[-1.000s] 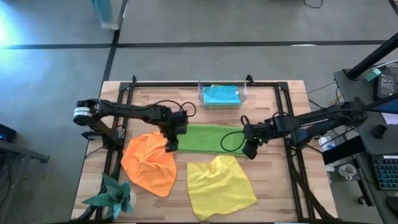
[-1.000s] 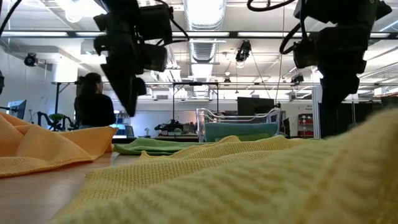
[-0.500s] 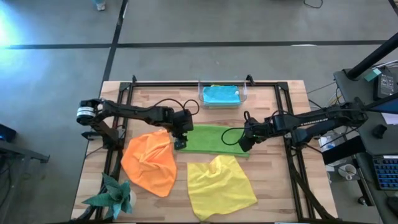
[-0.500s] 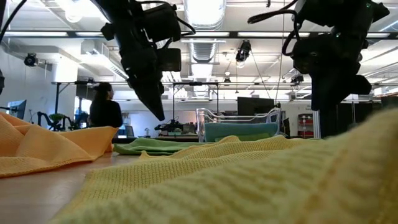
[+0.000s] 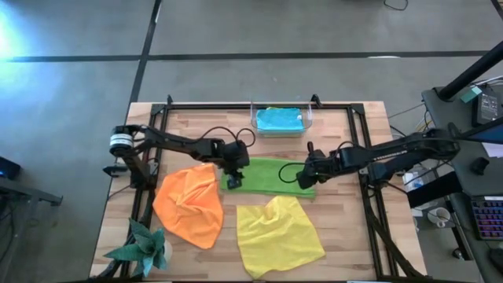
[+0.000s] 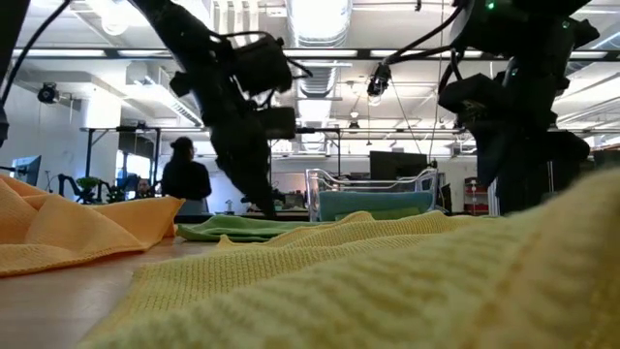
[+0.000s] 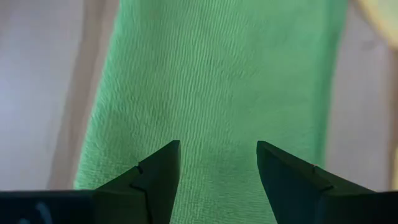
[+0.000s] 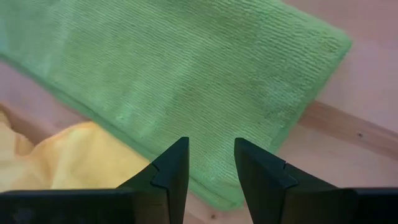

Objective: Fold microfiber towels
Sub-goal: Fold the green microfiber cloth

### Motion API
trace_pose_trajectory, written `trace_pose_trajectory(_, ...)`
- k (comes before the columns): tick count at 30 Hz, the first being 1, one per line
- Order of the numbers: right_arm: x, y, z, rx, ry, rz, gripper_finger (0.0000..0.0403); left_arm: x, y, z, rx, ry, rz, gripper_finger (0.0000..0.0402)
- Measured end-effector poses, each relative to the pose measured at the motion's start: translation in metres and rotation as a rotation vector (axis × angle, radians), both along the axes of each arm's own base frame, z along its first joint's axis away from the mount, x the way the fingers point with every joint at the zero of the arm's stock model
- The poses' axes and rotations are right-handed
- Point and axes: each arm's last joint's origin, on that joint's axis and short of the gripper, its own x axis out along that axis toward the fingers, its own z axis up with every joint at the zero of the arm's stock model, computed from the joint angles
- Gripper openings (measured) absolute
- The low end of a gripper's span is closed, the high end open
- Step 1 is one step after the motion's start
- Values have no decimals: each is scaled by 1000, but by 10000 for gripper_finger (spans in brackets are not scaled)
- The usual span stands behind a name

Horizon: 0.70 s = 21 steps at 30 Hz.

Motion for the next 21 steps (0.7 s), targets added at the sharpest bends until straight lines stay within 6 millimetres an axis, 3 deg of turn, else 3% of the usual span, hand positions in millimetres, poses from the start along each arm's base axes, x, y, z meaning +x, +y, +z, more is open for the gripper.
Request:
trace_pose_trajectory(9, 10, 5, -18, 37, 56, 1, 125, 3, 1, -19, -10, 50, -1, 196)
trace_pose_trajectory(21, 17, 5, -46, 35, 198, 25, 125, -2, -2, -12, -34, 32, -15, 196)
